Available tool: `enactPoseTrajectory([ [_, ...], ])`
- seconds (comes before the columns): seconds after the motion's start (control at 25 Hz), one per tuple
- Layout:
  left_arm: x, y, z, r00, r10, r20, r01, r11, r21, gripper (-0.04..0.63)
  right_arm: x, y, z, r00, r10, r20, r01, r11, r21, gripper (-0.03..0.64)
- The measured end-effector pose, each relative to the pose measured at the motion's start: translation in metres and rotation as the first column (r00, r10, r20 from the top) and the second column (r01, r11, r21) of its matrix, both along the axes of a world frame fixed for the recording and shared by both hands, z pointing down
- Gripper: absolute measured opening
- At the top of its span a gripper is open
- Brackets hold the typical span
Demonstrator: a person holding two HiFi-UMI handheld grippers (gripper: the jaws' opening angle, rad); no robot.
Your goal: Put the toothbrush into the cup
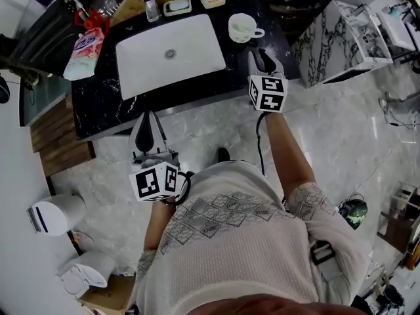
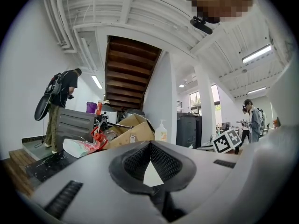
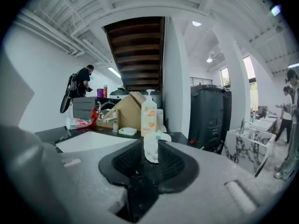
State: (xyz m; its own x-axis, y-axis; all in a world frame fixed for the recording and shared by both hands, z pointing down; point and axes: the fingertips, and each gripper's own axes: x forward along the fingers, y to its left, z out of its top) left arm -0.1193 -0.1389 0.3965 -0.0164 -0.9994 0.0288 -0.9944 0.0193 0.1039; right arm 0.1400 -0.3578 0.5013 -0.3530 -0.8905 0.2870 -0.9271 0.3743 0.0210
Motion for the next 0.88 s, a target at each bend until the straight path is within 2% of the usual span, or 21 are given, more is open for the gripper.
enactPoseTrajectory([
  [0.32, -0.009, -0.011, 0.014, 0.999, -0.032, 0.003, 0.032, 0.999, -0.04, -0.001, -0.01, -0.052, 0.029, 0.999, 0.034, -0.014, -0.034, 0.999, -0.037, 0.106],
  [0.88, -0.022, -0.02, 0.019, 0.997, -0.077, 0.008, 0.077, 0.996, -0.044, -0.001, -0.016, -0.088, 0.04, 0.998, 0.053, -0.018, -0.054, 0.997, -0.056, 0.104],
])
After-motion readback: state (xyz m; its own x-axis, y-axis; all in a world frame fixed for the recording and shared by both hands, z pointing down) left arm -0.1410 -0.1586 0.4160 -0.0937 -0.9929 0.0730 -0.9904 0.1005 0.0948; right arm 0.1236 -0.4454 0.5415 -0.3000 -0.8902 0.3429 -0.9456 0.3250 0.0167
